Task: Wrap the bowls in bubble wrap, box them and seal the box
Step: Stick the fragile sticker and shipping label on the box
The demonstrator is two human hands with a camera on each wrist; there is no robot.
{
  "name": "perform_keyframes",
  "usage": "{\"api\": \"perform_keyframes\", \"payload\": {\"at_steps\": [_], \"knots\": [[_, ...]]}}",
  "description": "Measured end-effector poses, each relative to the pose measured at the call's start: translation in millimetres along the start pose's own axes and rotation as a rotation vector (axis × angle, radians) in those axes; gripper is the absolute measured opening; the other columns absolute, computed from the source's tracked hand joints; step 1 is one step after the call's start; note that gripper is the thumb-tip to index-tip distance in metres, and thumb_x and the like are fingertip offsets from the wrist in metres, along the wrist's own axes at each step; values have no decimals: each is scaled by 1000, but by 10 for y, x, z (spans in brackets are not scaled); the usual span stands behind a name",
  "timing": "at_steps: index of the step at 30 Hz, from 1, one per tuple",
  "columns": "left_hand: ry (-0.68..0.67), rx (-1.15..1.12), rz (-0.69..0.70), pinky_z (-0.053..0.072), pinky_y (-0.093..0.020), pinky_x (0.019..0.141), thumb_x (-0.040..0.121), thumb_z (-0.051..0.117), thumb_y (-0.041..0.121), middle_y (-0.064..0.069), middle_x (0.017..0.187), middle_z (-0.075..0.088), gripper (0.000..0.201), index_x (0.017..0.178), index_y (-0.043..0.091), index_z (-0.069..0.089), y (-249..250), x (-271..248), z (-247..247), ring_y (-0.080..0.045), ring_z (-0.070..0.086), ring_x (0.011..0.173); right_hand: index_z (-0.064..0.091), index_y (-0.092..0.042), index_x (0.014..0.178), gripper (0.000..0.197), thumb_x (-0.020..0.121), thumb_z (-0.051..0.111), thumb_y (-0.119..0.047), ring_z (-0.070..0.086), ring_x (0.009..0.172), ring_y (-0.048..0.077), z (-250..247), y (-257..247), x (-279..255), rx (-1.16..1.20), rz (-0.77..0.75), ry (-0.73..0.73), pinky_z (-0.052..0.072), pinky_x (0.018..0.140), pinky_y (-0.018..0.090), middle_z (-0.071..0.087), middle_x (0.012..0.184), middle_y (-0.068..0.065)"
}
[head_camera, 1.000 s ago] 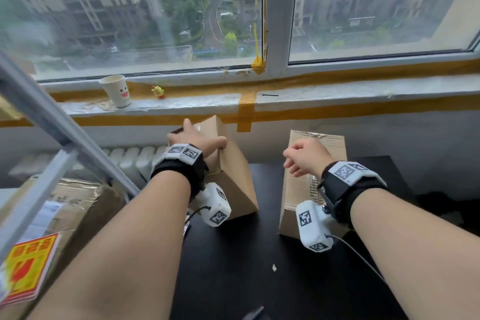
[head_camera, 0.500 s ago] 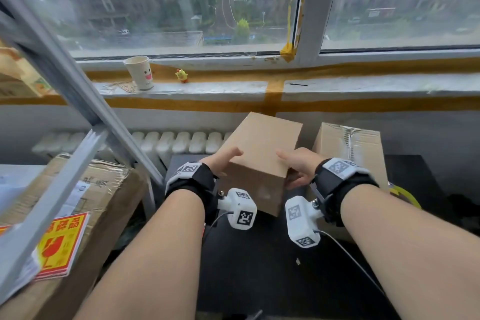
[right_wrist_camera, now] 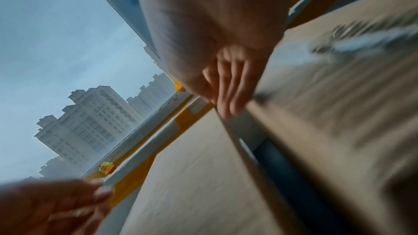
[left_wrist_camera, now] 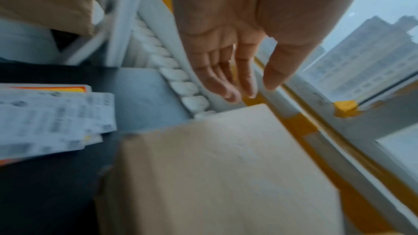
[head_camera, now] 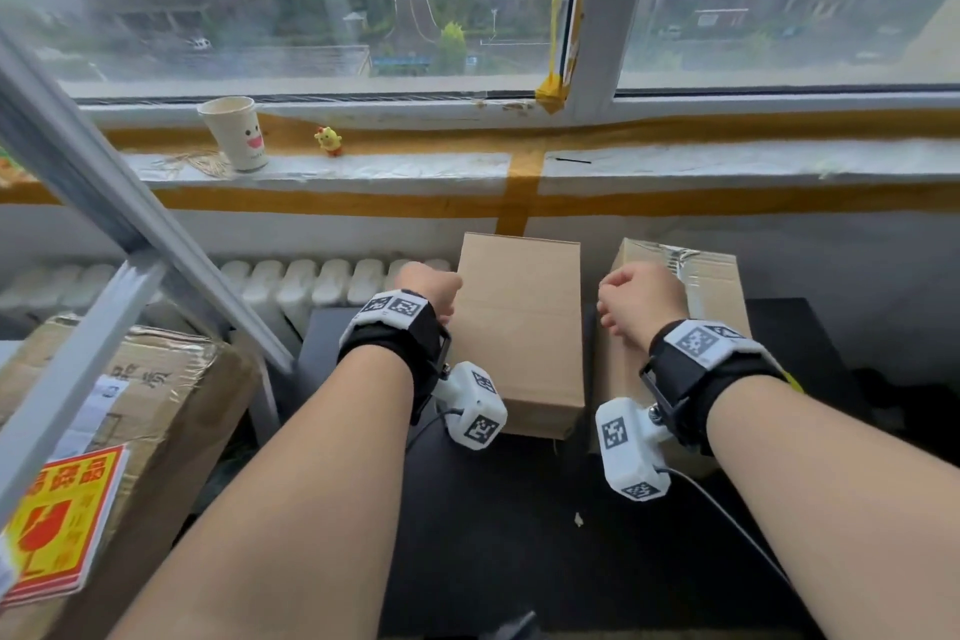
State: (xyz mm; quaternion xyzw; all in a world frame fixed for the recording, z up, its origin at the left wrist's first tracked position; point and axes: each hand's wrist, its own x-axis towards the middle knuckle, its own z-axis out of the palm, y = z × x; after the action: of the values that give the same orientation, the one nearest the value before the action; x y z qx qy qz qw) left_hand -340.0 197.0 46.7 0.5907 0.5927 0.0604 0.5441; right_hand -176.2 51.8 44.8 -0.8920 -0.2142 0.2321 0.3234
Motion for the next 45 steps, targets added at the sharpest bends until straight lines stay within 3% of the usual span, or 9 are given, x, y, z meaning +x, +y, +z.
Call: {"api": "perform_keyframes", "payload": {"at_steps": [2,5,9,13,18,23,33,38,45], "knots": [[-139,-72,9,30,-22,51,96,44,6,-2,63,36,23,75,14,40,192,-79,177,-14,36,52,64,-18,97,20,80,64,-28,56,103,30,-169,92,8,-209,-68,171,46,83,35,64,108,7],[-230,8,91,39,-25,63,98,46,10,-4,78,51,12,87,10,50,353,-145,479,-15,50,69,38,-23,138,90,66,73,-63,26,136,39,-251,325,24,-512,66,139,32,104,54,31,147,16],[51,311,308,47,-27,76,88,56,21,-5,105,67,12,94,22,66,271,41,567,-20,59,93,0,-35,152,125,57,71,-77,-4,143,52,-265,525,127,-405,216,5,16,112,66,-13,160,16],[310,520,220,43,-42,96,85,56,20,-12,131,45,41,124,28,52,81,198,428,-33,41,123,-12,-38,151,132,56,71,-78,-12,141,55,-272,519,191,-430,243,-79,11,111,66,-28,156,15],[124,396,30,39,-40,106,84,72,26,-13,146,41,84,151,13,23,-241,410,192,-34,45,130,16,-34,146,113,52,69,-68,16,136,49,-177,500,200,-428,169,31,31,104,64,-2,158,7],[45,398,7,49,-41,97,91,64,25,-16,125,61,43,127,4,58,-270,367,84,-34,59,113,31,-28,139,98,54,68,-61,33,129,42,-285,375,320,-244,85,50,38,102,48,25,148,7],[105,634,-21,47,-34,95,94,58,27,-15,125,61,39,122,0,60,-236,445,-103,-32,58,116,33,-20,144,73,80,64,-37,50,111,29,-461,559,558,139,63,-149,40,93,39,48,127,9],[66,592,-29,49,-34,76,93,57,27,-17,120,62,37,118,0,61,-219,476,-6,-33,61,93,54,-12,81,13,84,49,-24,51,83,26,-477,622,750,33,141,-213,40,76,31,52,104,16],[95,562,-78,44,-34,98,99,47,17,-23,129,56,37,126,-7,53,-166,465,47,-35,54,120,53,-12,119,31,89,45,-8,55,105,32,-280,825,809,-47,147,-210,46,87,35,58,115,11]]}}
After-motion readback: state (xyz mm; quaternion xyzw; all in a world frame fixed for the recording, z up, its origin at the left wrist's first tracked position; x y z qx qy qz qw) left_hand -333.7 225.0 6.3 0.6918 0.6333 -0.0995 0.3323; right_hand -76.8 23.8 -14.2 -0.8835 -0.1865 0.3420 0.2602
